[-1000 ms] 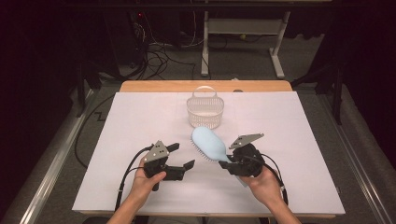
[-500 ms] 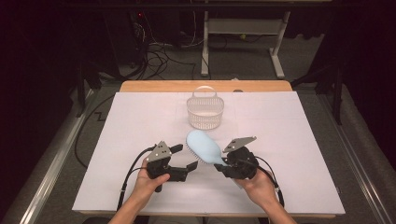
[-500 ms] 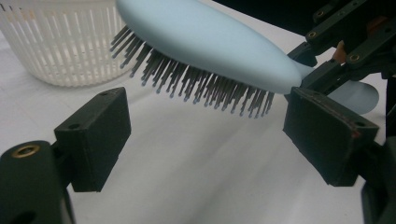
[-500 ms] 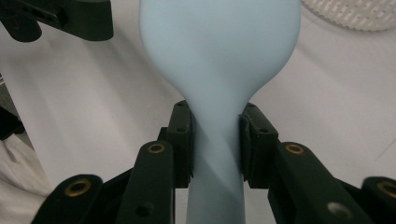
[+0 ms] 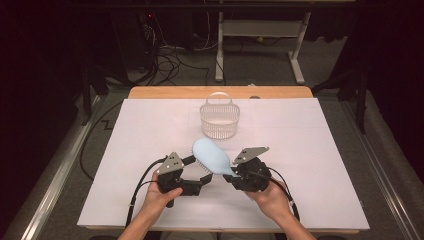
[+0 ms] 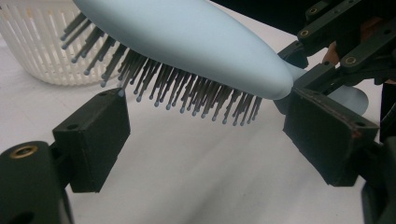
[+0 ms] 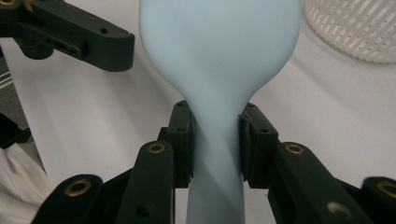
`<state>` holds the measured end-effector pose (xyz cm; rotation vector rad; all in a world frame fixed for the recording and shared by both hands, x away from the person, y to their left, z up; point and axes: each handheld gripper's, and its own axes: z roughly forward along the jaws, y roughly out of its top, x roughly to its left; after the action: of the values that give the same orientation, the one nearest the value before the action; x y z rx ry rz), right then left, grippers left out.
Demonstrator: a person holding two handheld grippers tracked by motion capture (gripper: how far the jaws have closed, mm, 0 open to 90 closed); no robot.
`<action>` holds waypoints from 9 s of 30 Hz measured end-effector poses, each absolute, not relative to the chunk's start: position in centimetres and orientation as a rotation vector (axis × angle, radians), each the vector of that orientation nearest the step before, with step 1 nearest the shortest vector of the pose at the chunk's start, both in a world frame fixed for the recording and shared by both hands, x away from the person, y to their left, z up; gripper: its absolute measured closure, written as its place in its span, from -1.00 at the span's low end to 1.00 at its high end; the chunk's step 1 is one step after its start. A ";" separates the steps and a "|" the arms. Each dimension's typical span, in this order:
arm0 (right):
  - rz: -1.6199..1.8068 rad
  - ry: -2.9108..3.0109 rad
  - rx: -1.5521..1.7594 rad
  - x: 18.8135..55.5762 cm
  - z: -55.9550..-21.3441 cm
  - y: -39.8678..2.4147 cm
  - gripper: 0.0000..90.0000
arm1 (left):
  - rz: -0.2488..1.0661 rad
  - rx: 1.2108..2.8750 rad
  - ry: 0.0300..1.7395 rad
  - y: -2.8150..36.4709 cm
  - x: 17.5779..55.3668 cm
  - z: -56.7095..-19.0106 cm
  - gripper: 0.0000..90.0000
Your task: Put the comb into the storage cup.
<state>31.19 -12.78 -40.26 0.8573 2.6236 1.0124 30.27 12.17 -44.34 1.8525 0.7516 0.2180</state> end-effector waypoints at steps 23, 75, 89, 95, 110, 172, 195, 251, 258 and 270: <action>1.008 2.651 0.797 30.4 -40.9 -11.6 0.56 | 0.129 1.827 0.750 11.0 30.3 -44.3 -0.66; 0.982 2.631 0.710 30.1 -40.6 -9.4 0.56 | -0.071 1.686 0.814 13.1 30.5 -41.8 0.12; 1.063 2.679 0.724 30.2 -40.4 -9.7 0.55 | -0.046 1.711 0.771 13.1 30.0 -41.0 0.13; 1.086 2.681 0.718 30.3 -40.3 -9.9 0.54 | -0.047 1.700 0.768 13.1 29.9 -41.0 0.13; 1.141 2.702 0.746 30.5 -40.4 -10.2 0.43 | -0.037 1.695 0.767 13.3 29.9 -40.9 0.13; 1.307 2.559 0.815 30.7 -40.4 -14.0 -0.11 | 0.054 1.633 0.806 15.2 29.9 -40.1 0.14; 1.349 2.457 0.868 30.4 -40.1 -16.6 -0.20 | 0.075 1.607 0.822 16.0 29.9 -39.7 0.14; 1.393 2.146 1.106 28.1 -43.6 -27.6 -0.38 | 0.119 1.592 0.858 17.8 29.8 -39.2 0.14; 1.398 2.122 1.129 27.8 -44.2 -28.3 -0.39 | 0.113 1.586 0.862 18.1 29.9 -39.2 0.14; 1.402 2.104 1.153 27.3 -44.7 -29.2 -0.40 | 0.118 1.580 0.873 18.4 30.3 -38.8 0.14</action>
<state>27.32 -29.20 -44.72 1.1530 2.1035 1.4017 30.27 18.44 -38.84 1.5796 0.8735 0.1178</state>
